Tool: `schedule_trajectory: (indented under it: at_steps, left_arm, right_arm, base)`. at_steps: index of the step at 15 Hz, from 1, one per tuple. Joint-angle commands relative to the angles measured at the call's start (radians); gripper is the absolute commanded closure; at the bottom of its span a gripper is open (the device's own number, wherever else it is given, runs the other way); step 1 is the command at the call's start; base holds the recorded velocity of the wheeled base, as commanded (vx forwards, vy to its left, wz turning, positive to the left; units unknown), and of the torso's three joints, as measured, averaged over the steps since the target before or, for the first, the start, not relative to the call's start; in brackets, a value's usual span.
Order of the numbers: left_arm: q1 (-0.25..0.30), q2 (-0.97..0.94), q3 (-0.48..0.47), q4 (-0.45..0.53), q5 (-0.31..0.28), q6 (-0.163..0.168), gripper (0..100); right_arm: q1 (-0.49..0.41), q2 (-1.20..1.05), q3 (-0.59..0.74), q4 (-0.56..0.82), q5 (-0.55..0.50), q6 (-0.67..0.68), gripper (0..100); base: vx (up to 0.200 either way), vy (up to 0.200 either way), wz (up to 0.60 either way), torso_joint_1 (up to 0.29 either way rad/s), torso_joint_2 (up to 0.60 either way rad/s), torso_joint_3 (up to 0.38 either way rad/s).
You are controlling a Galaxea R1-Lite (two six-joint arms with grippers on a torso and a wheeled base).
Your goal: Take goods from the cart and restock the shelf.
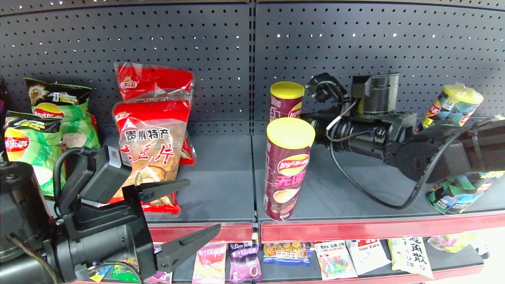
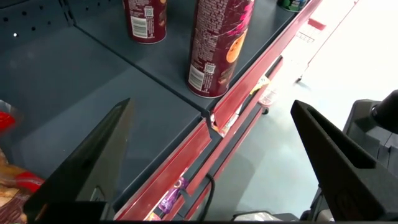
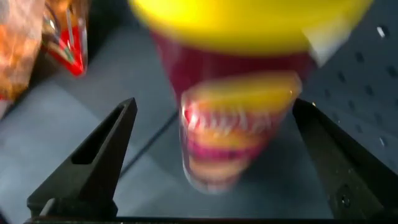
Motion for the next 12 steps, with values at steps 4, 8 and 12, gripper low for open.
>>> schedule_trajectory:
  at_steps: [4, 8, 12]
  left_arm:
    - [0.0, 0.054, -0.004, -0.001, -0.003, 0.004, 0]
    - [0.0, 0.099, -0.031, -0.006, -0.001, 0.007, 0]
    - [0.0, 0.132, -0.033, -0.001, 0.011, 0.033, 0]
  right_arm:
    - [-0.006, -0.159, 0.161, -0.001, -0.076, -0.001, 0]
    - [0.002, -0.318, 0.369, -0.001, -0.097, -0.001, 0]
    - [0.04, -0.541, 0.589, 0.001, -0.097, -0.003, 0]
  base:
    - [0.0, 0.0, 0.0, 0.0, 0.0, 0.0]
    - [0.0, 0.0, 0.0, 0.0, 0.0, 0.0]
    - [0.0, 0.0, 0.0, 0.0, 0.0, 0.0]
